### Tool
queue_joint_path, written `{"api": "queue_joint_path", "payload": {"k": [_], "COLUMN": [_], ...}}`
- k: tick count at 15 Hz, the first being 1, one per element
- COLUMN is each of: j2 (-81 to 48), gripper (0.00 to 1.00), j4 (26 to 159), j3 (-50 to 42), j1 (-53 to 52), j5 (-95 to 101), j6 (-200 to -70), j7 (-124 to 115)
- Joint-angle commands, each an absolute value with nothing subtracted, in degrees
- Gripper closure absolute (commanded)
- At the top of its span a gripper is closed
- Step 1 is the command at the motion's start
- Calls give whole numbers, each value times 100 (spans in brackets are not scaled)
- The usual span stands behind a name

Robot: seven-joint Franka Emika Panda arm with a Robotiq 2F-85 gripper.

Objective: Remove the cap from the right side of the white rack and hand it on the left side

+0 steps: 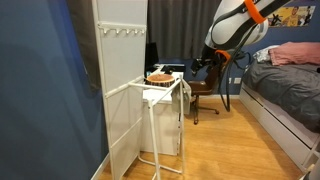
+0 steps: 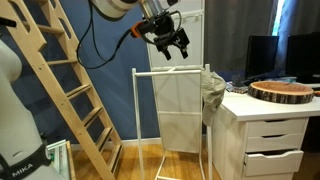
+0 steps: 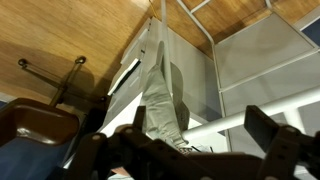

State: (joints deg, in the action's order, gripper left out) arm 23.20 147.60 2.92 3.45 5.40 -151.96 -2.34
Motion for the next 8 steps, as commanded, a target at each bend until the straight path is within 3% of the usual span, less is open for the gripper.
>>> {"api": "queue_joint_path", "payload": {"k": [1, 8], "j2": [1866, 592], "gripper": [0, 0], "j4": [14596, 14076], "j3": [385, 419], "j1": [417, 611], "j5": [837, 1707], "j6": [-15584, -16752], "j7": [-303, -220]}}
